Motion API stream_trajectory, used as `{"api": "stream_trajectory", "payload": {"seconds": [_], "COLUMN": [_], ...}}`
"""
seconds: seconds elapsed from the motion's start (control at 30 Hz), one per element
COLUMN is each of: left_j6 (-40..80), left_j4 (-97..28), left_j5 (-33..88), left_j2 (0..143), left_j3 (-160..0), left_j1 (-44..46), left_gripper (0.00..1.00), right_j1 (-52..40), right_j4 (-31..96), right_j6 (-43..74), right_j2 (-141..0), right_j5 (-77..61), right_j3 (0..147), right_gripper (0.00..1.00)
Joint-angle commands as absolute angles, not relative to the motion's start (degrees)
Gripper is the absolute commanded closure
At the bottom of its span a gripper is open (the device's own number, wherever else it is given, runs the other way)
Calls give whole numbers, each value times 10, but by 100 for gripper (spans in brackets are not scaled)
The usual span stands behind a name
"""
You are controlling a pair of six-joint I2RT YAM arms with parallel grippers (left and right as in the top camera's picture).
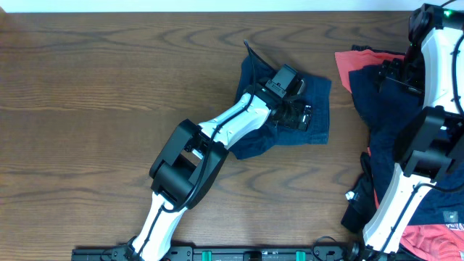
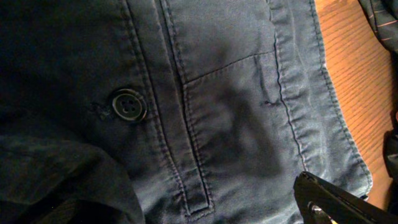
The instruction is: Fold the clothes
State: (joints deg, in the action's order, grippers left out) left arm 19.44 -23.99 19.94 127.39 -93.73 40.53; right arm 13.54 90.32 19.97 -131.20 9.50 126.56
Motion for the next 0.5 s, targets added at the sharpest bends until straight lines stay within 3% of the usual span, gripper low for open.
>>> {"api": "stream_trajectory", "payload": {"seconds": [0.0,0.47], "left_j6": [185,174], "left_j4": [-249,-268], "left_j5": [188,173], "left_j2": [1263,1159], "left_j3": [-937,-937], "left_j1": [402,402], "left_gripper": [2,2], "right_j1": [131,131], "right_j4": [900,897], "right_j6": [205,197], "right_j2": [-1306,-1306], "right_j5": [101,101], "right_j3": [1259,1258], "right_gripper": [1,1]}}
